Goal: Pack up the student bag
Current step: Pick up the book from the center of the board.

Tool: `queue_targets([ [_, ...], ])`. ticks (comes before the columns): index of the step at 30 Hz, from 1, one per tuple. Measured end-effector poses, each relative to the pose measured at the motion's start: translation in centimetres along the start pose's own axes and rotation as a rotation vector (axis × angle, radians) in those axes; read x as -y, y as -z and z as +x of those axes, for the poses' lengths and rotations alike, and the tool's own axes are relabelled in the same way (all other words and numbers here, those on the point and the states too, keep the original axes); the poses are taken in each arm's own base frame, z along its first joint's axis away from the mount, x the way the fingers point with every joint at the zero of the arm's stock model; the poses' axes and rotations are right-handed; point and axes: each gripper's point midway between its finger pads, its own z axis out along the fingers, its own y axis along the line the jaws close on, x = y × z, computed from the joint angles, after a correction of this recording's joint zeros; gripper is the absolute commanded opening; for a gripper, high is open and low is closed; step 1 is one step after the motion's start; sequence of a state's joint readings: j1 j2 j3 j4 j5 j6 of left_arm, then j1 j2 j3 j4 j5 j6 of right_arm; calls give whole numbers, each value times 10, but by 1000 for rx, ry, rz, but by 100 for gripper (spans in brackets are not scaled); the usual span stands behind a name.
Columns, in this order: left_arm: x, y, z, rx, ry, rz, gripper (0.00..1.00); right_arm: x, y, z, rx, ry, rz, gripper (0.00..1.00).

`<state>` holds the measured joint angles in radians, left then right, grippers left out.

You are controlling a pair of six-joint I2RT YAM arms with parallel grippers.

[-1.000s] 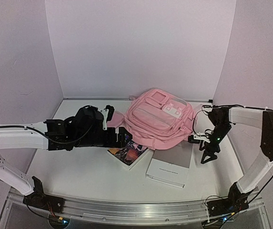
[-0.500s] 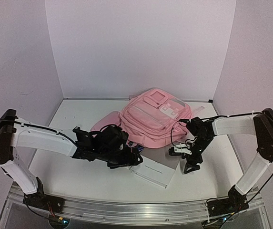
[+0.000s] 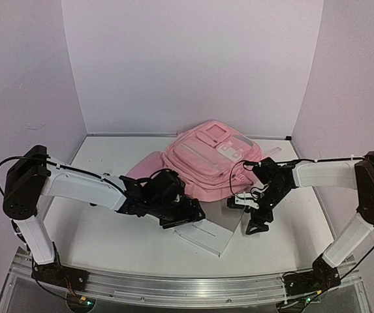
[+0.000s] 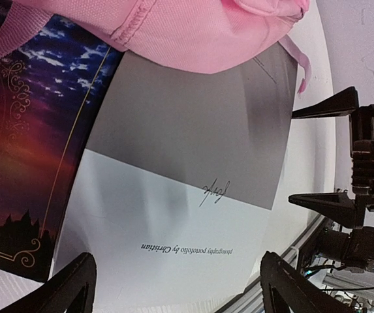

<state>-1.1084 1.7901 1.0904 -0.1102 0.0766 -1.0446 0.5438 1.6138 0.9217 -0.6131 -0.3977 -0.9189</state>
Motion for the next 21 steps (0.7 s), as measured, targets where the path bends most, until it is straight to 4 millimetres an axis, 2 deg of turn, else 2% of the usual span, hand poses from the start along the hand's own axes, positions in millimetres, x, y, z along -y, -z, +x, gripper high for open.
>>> queue_targets([
  [5,-7,8,-8,7,10,-25,83,7,15,1,23,-25,48,94],
  [8,-11,17,-18,16,9,-35,82,14,21,12,23,-94,47,95],
  [11,-12,14,-28,1,-10,-48,79,25,34,23,28,-190,30,94],
  [13,-3,1,-32,-35,-32,-52,76,37,46,26,40,-265,9,93],
  [17,17,-38,-34,-97,-82,-22,70,62,61,24,71,-439,-59,90],
  [21,38,-51,-29,-138,-130,19,68,69,63,30,80,-672,-183,90],
])
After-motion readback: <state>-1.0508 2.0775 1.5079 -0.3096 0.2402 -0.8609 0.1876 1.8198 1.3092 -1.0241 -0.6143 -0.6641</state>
